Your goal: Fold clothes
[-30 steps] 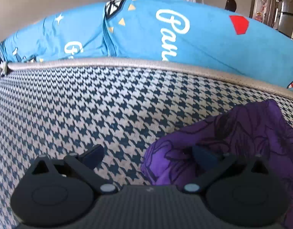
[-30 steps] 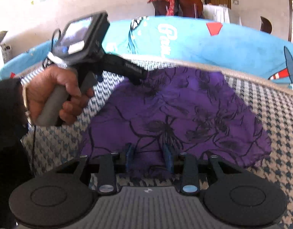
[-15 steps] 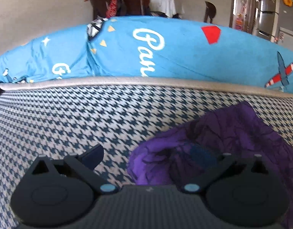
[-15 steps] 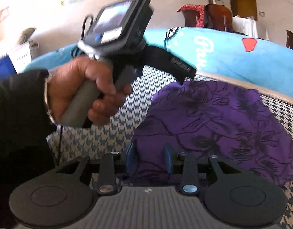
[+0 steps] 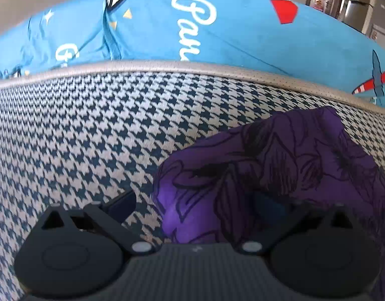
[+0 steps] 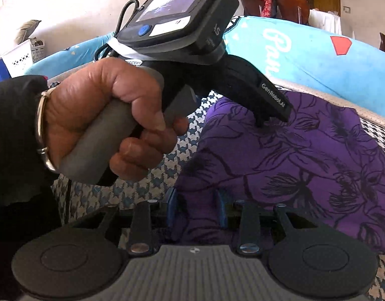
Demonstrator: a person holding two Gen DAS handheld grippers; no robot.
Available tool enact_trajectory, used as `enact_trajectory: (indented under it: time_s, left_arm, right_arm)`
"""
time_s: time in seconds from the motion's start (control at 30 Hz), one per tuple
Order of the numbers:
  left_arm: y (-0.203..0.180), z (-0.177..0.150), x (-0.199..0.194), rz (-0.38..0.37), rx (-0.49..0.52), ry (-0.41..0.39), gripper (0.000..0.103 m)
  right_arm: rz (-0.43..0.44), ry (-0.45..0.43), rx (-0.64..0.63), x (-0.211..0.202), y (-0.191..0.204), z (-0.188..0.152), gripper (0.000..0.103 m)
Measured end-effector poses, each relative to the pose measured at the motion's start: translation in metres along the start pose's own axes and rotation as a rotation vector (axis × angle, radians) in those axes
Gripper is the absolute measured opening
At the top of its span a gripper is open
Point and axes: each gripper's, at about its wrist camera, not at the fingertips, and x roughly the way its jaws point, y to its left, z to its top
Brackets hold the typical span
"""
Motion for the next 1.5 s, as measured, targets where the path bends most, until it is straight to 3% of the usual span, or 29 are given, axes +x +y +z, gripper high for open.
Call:
enact_trajectory:
  time_s: [0.2,0.4,0.7,0.83,0.97,1.27,1.5]
  left_arm:
    - [0.003,-0.001,0.001,0.005,-0.021,0.003,0.103]
    - [-0.003,0.003,-0.021,0.039,-0.005,-0.068,0.103]
    - [-0.028,0.0,-0.04,0.004,0.086,-0.1,0.103]
    - [-0.042,-0.007,-0.037,-0.016,0.143,-0.077,0.103]
    - [-0.05,-0.014,-0.029,0.01,0.201,-0.05,0.103]
    - [-0.06,-0.025,-0.015,0.082,0.272,-0.061,0.103]
    - [-0.061,-0.03,-0.016,0.08,0.249,-0.064,0.103]
  right_arm:
    - [0.008,-0.007,-0.001,0.001,-0.004,0.002,0.034]
    - [0.032,-0.06,0.015,-0.019,-0.015,0.003,0.033]
    - [-0.114,-0.158,0.195,-0.064,-0.069,-0.006,0.033]
    - [-0.221,-0.143,0.282,-0.07,-0.09,-0.009,0.033]
    - [-0.292,-0.085,0.369,-0.066,-0.107,-0.013,0.033]
    - [-0.271,-0.014,0.564,-0.054,-0.131,-0.021,0.034]
    - [-0.287,0.001,0.53,-0.044,-0.13,-0.019,0.034]
